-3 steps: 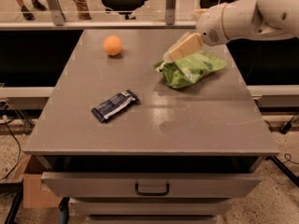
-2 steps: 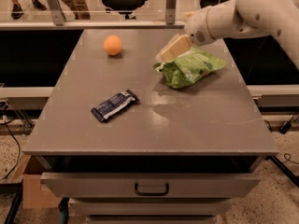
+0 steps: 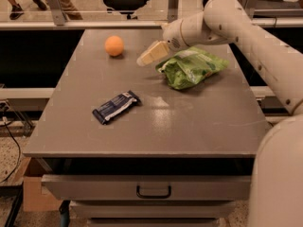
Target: Move orange near rxbar blueberry
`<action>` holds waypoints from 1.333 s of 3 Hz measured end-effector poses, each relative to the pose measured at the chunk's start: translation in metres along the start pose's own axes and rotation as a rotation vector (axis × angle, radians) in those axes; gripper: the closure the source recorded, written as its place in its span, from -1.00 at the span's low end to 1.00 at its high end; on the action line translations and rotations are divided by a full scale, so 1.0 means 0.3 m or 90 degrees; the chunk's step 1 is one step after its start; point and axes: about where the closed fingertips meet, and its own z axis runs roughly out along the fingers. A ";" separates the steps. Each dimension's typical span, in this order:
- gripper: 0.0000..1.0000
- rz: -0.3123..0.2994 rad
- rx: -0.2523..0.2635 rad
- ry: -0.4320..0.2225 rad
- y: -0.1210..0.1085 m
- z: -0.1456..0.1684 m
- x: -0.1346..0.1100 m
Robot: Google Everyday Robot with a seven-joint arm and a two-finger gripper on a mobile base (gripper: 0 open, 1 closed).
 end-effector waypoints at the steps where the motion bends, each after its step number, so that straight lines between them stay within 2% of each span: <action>1: -1.00 0.008 -0.024 -0.016 0.034 0.085 -0.031; 3: -1.00 -0.010 -0.056 -0.068 0.072 0.243 -0.136; 4: -1.00 -0.023 -0.069 -0.074 0.081 0.307 -0.165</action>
Offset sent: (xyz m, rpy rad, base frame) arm 0.0223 0.0920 0.0013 0.1284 -0.0309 0.1086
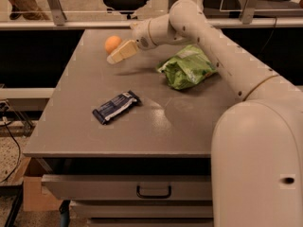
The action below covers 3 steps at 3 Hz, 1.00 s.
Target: Move orange near rxbar blueberry
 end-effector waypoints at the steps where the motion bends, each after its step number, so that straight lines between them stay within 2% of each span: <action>1: -1.00 -0.008 -0.012 0.000 0.001 0.054 -0.010; 2: -0.68 -0.012 -0.021 0.004 0.001 0.089 -0.006; 3: -0.21 -0.011 -0.031 0.004 0.010 0.095 0.009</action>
Offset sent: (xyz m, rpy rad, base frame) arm 0.0166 0.0252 -0.0113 -0.0247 0.0001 0.0438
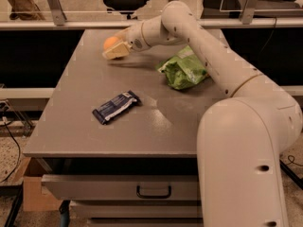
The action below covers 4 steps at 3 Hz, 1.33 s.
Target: Move orange near rxbar blueberry
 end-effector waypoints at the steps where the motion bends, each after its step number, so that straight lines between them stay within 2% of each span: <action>1: 0.41 0.001 -0.010 -0.001 0.028 -0.031 0.028; 2: 0.87 -0.005 -0.007 -0.025 0.052 -0.130 -0.015; 3: 1.00 0.001 -0.028 -0.023 0.104 -0.278 -0.036; 4: 1.00 0.009 -0.096 0.007 0.203 -0.377 -0.016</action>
Offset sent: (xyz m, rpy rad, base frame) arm -0.0494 -0.0584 0.0523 0.0766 -0.0471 0.0145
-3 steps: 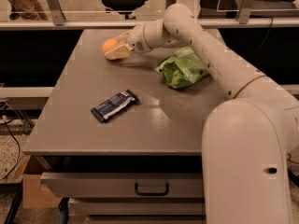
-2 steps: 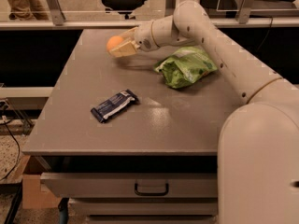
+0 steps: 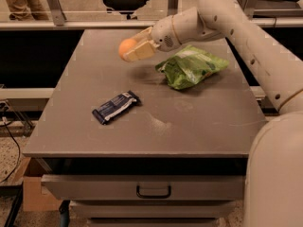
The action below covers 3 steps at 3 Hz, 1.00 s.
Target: Move orange near rxbar blueberry
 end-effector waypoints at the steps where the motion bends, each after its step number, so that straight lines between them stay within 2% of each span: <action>1: 1.00 0.000 -0.071 0.041 0.116 -0.026 0.053; 2: 1.00 -0.008 -0.112 0.076 0.185 -0.025 0.105; 3: 0.72 -0.010 -0.131 0.098 0.217 -0.023 0.141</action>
Offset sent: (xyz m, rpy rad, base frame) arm -0.0794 -0.0238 -0.0465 -0.1936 0.1147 0.2142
